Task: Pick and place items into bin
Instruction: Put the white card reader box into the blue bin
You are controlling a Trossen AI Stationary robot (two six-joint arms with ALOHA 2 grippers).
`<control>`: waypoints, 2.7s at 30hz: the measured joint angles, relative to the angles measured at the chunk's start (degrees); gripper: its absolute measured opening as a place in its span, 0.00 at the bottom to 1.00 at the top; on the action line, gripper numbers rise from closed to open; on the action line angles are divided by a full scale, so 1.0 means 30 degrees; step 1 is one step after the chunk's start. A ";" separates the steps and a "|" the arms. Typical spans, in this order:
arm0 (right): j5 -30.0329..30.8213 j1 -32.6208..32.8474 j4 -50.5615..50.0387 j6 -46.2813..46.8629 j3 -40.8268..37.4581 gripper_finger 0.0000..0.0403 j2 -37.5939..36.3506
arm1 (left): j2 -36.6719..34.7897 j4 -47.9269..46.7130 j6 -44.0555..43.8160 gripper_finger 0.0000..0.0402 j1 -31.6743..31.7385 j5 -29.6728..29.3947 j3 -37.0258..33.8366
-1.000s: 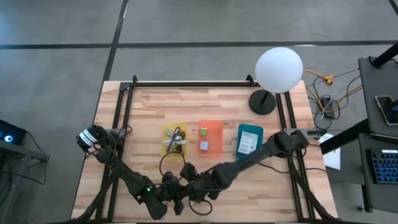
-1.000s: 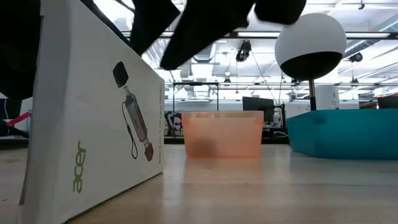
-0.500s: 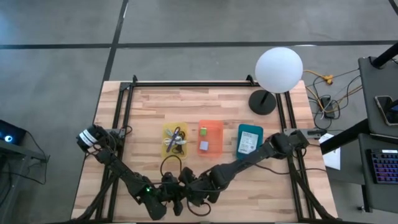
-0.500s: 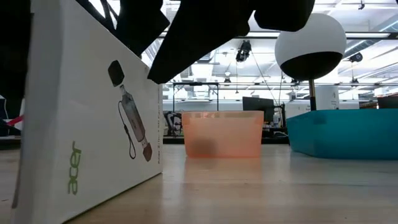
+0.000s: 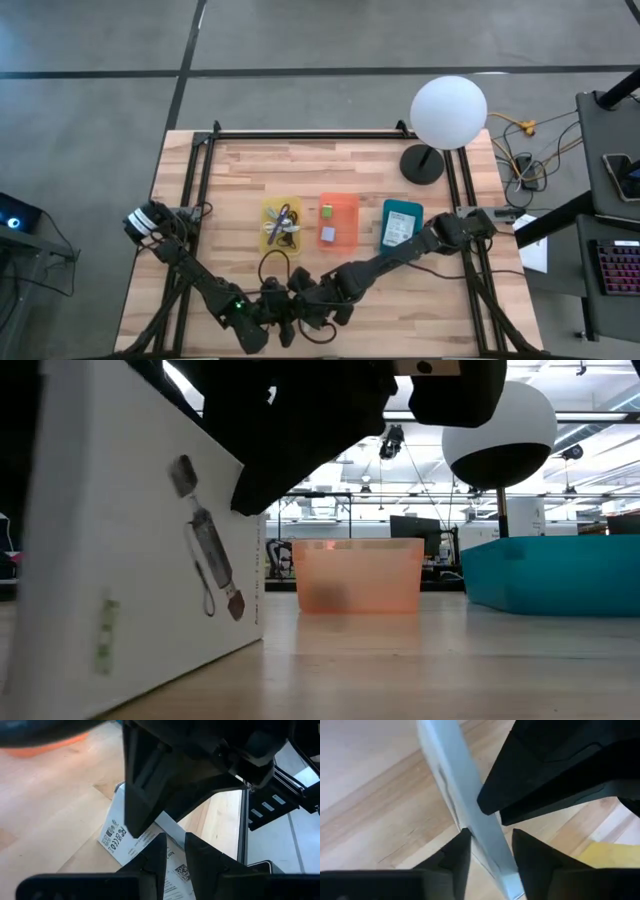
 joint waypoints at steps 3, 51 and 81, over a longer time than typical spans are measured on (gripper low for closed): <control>-0.0022 0.0009 -0.0111 0.0111 0.0000 0.24 0.0000 | -0.0040 -0.0007 0.0067 0.13 -0.0007 -0.0013 0.0000; 0.7868 0.3671 -1.1892 5.3565 -1.3387 0.11 -1.7634 | -0.5413 -0.8342 -0.3982 0.13 -0.0017 0.0596 -0.0267; 0.6525 0.0497 -0.0237 5.4149 -2.3279 0.12 -1.8932 | -0.5778 -0.9593 -0.3392 0.13 0.0918 0.0947 -0.0304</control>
